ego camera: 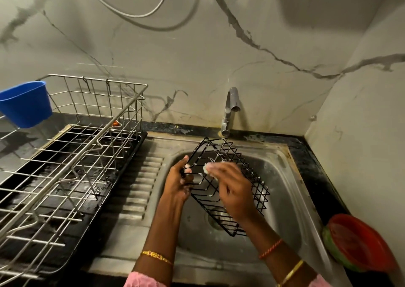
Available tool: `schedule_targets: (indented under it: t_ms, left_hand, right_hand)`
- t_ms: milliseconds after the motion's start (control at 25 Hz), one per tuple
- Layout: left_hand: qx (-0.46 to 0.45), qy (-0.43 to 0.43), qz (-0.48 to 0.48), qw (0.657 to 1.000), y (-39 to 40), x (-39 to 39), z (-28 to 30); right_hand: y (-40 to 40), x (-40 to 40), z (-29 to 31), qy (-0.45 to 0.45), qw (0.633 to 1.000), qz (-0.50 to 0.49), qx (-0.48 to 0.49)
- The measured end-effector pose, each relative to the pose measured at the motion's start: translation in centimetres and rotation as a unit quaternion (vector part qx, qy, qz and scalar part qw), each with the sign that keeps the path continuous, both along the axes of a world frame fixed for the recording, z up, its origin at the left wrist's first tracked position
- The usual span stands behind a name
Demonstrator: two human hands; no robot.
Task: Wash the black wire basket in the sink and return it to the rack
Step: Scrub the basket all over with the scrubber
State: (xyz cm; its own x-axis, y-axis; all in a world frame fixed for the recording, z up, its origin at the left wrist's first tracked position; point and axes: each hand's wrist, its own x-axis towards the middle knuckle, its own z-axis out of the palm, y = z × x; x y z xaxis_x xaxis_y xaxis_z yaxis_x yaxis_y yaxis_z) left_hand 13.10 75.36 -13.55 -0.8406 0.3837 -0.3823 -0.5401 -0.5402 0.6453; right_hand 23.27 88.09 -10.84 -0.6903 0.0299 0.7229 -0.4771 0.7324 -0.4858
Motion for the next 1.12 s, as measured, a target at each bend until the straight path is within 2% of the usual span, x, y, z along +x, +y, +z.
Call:
schedule_targets:
  t_ms: [320,680,840,1120]
  left_hand:
    - [0.023,-0.003,-0.018,1.0,0.1,0.1,0.4]
    - [0.004,-0.01,0.009,1.0,0.1,-0.3,-1.5]
    - [0.013,-0.027,-0.008,1.0,0.1,-0.1,-1.5]
    - [0.039,-0.009,-0.027,0.999,-0.7,-1.1,-0.6]
  right_hand:
    - [3.6,-4.8,2.4,-0.057,0.983,-0.127,-0.117]
    - [-2.6,2.4,-2.4,-0.034,0.999,-0.022,-0.022]
    - [-2.9,1.3,-1.0,-0.027,0.999,-0.002,-0.028]
    - [0.1,2.1,-2.8,-0.043,0.997,0.007,-0.067]
